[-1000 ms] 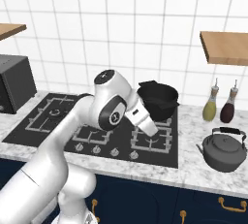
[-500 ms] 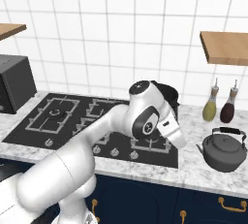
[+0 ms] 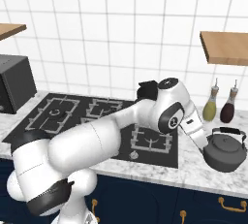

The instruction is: Pick the kettle from the counter and place it on a stove burner. Then turn the burner on.

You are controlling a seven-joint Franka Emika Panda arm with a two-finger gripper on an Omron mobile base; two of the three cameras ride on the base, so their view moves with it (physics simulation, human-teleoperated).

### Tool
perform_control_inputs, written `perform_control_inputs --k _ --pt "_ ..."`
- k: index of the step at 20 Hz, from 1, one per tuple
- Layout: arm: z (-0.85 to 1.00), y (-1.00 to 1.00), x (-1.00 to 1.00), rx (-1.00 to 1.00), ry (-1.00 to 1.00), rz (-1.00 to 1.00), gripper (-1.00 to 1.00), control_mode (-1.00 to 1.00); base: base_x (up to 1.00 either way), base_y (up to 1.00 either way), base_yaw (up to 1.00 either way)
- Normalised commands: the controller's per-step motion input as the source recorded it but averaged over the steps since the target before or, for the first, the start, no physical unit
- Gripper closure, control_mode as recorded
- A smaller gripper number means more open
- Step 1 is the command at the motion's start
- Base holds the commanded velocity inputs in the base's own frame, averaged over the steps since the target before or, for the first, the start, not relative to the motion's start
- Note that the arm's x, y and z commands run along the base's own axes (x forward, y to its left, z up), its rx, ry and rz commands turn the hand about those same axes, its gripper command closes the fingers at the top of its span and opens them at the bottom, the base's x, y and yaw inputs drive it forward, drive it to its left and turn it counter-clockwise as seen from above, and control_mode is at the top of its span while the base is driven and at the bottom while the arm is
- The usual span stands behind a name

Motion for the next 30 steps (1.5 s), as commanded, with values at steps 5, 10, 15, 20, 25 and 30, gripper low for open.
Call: perform_control_inputs --k 5,10,15,20,25,30 --pt "-0.13 -0.17 0.36 0.04 0.0 0.0 -1.0 -1.0 0.0 0.0 0.0" --pt "-0.26 -0.24 0.26 0.01 0.0 0.0 -1.0 -1.0 0.0 0.0 0.0" --pt "-0.28 -0.17 0.2 0.0 0.0 0.0 -1.0 -1.0 0.0 0.0 0.0" --pt "-0.13 -0.18 0.18 0.01 0.03 0.0 -1.0 -1.0 0.0 0.0 0.0" --pt "-0.05 -0.31 0.15 0.02 0.05 0.0 -1.0 -1.0 0.0 0.0 0.0" --pt "-0.02 -0.23 0.24 0.02 0.04 0.0 -1.0 -1.0 0.0 0.0 0.0"
